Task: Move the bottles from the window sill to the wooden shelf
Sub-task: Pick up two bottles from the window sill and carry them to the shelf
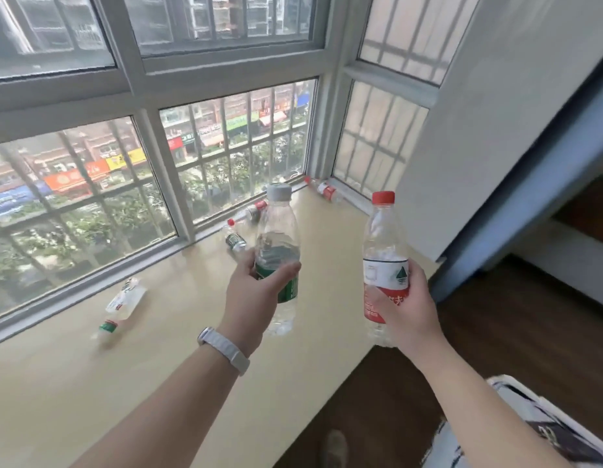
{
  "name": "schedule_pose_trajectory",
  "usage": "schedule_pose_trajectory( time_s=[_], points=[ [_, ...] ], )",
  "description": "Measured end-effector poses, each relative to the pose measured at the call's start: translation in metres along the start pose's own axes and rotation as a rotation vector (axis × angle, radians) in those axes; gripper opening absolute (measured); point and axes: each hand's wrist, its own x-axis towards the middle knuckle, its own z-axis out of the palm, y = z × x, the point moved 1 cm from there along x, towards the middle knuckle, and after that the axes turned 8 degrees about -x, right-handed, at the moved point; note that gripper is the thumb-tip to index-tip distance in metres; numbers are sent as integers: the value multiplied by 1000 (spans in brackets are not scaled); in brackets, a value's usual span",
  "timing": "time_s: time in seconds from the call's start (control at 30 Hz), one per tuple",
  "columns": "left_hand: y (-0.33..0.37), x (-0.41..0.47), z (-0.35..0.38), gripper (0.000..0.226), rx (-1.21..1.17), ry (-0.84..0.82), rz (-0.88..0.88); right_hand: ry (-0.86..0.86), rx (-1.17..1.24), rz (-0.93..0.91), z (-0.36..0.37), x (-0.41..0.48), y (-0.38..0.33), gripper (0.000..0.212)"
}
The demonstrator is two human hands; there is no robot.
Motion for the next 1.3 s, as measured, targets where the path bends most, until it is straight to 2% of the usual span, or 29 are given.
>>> schedule_pose_trajectory(
  time_s=[0.13,0.33,0.6,0.9,1.03,1.3],
  points=[
    [-13,-3,38,29,50,-88,-42,88,34,31,-32,-11,17,53],
    [-33,8,128,37,120,-221,-63,217,89,108,-97,0,57,50],
    [-51,24,279,41,203,-407,-39,385,139,147,-211,41,104,52],
    [-87,7,438,34,253,-586,8,582,182,146,-339,46,175,54],
    [-101,-10,490,26,245,-710,-23,670,211,187,-372,32,196,59],
    [-133,-9,573,32,291,-863,-61,767,229,302,-429,32,223,60]
  ],
)
